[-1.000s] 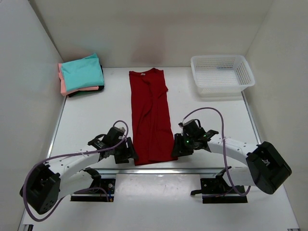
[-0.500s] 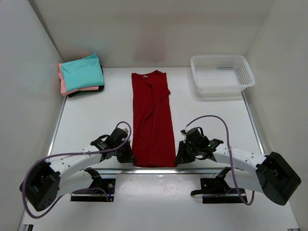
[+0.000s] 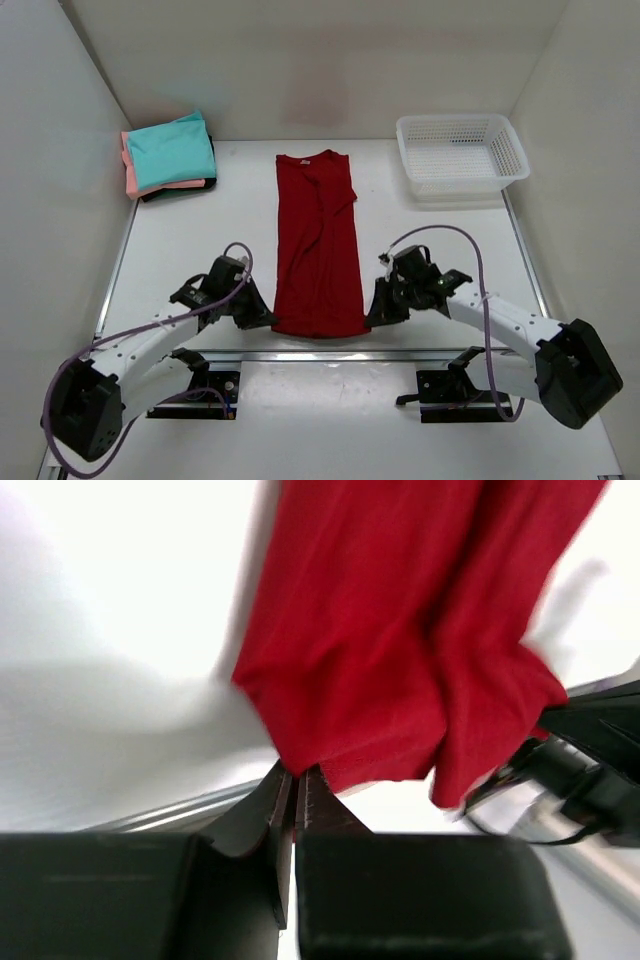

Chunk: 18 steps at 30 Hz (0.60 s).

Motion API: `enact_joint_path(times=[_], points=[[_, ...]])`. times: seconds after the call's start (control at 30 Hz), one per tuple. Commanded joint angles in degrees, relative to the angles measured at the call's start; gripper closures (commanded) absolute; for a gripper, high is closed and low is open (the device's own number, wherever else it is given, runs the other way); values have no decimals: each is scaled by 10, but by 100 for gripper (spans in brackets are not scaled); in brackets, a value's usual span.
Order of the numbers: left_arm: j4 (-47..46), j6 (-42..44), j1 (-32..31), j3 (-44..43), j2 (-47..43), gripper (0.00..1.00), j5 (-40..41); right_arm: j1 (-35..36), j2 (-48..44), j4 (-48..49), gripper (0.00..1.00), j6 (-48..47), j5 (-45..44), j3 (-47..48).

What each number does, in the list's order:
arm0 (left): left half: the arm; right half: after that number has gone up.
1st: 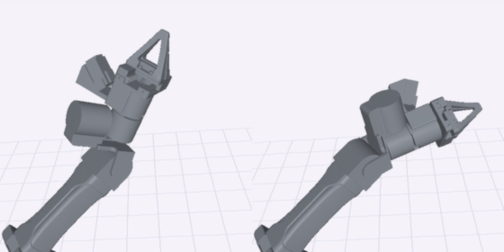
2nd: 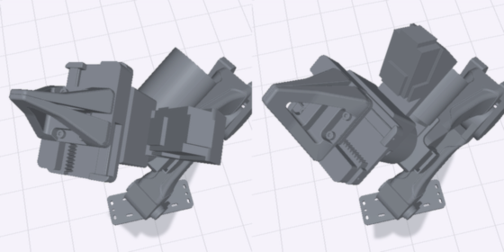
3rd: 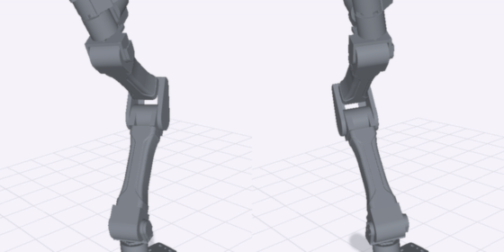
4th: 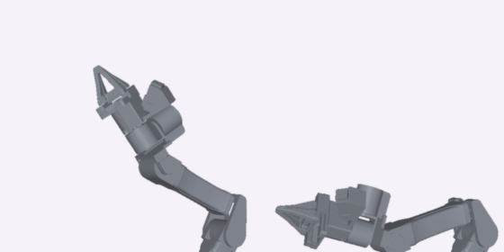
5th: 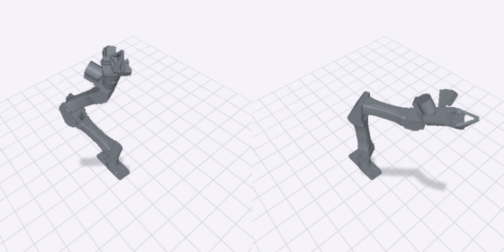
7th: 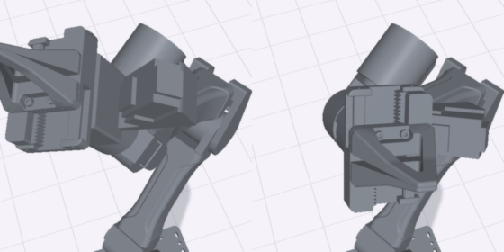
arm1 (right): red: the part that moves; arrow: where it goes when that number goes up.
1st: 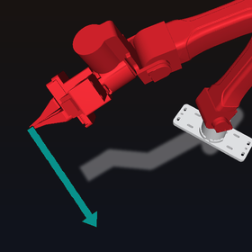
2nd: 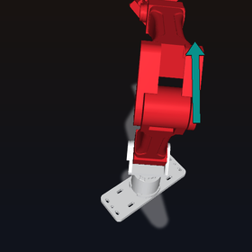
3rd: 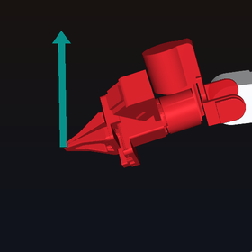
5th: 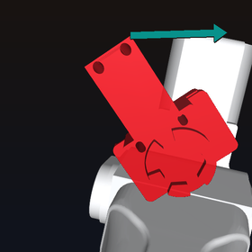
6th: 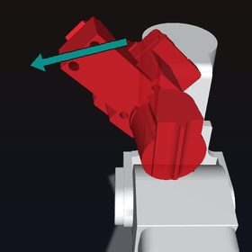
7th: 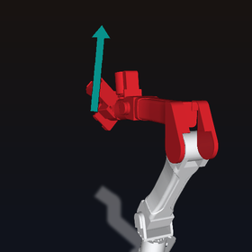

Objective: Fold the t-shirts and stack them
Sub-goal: Grab the bottom of the folded rectangular tshirt with both arms, then fold the folded rectangular tshirt in 1/3 of the way

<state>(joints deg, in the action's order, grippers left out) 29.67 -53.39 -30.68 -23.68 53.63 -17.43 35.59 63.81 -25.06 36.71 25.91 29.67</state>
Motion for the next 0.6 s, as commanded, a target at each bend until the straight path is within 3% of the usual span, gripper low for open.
enact_joint_path(times=[0.0,0.1,0.37,0.4,0.43,0.47,0.5,0.57], points=[[-1,53,64,-85,53,89,-31,-61,56,-33,100,-83,40,100],[12,106,97,-205,143,88,-34,-101,131,-63,100,-131,49,203],[-20,129,157,-390,363,86,-32,-165,353,-104,100,-200,56,479],[-22,135,160,-412,375,83,-29,-170,388,-114,100,-201,45,499],[-25,137,163,-433,406,74,-26,-180,428,-124,97,-205,40,544],[-32,135,168,-441,429,64,-23,-185,443,-138,83,-208,21,588],[-41,132,170,-458,446,61,-27,-192,471,-147,74,-205,6,607],[-72,122,179,-470,461,45,-24,-210,488,-138,73,-199,-2,642]])
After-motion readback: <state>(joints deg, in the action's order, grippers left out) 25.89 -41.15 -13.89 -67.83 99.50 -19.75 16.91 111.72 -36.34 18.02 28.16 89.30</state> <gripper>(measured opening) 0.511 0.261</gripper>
